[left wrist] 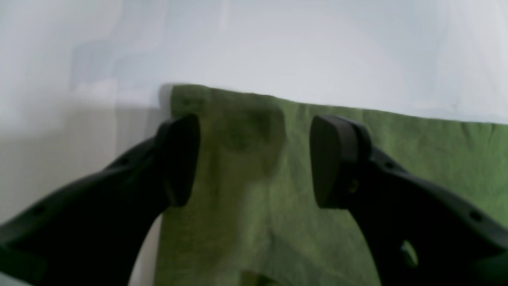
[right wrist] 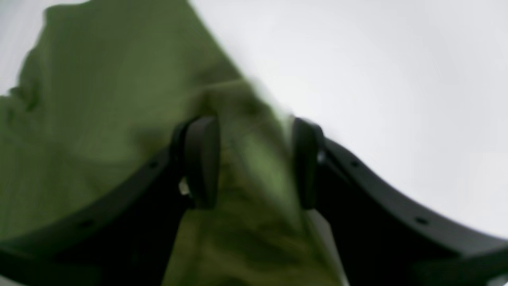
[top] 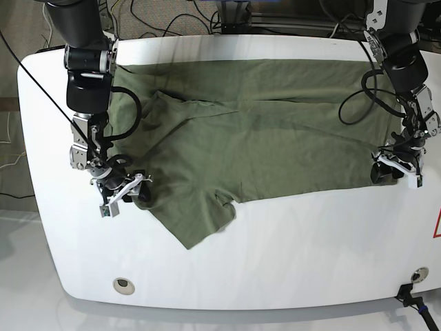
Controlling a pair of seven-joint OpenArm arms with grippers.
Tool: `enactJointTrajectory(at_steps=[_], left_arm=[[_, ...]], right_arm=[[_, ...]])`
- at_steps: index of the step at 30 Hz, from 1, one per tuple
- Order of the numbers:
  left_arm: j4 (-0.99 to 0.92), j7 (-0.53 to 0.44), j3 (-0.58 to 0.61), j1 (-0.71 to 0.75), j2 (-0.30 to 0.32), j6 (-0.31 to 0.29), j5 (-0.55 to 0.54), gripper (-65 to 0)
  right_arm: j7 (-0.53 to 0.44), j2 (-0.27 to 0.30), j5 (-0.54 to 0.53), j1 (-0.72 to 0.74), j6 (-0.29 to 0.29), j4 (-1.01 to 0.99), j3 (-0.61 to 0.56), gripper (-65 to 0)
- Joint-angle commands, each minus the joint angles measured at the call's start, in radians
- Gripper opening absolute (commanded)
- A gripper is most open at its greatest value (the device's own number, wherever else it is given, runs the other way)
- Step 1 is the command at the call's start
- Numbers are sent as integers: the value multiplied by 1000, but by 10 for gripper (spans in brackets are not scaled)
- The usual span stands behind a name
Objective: Fold the T-shirt properly
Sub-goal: 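Lower both grippers to the shirt's hem edge and grasp it, then lift the hem edge with both grippers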
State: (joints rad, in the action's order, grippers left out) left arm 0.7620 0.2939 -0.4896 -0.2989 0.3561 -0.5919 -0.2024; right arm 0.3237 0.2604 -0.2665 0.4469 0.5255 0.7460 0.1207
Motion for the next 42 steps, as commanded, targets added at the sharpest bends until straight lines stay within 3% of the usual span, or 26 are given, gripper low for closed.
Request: enactJointTrajectory(at_steps=[1,9,11,14,31,39,42], left_arm=[[17,-11,-2,-18,19,-3,-9,-239],[37,-8,-7,-12,19,-3,-9,-239],[37,-9,-7,-12,21,-3,-9,-239],[37,-9,-7,-12,21,-3,-9,-239],[130,-6,-57,5,33,0,-4,-241],[84,-14,-54,4,34,106,-4,-241],[84,-14,-53,4,33,115,-4,-241]], right_arm=[[-16,15,-10,14,9,16,3,-360],[-16,-9,-6,-12,55,16,4,-368],[-18,-11,-9,-13,55,16,6,-435],[-48,-11,-4,-15,49,16,9,-645],[-56,-9,-3,-41,52,16,3,-650],[-56,-9,-3,-41,54,16,3,-650],[-56,-11,-3,-44,54,16,3,-650]])
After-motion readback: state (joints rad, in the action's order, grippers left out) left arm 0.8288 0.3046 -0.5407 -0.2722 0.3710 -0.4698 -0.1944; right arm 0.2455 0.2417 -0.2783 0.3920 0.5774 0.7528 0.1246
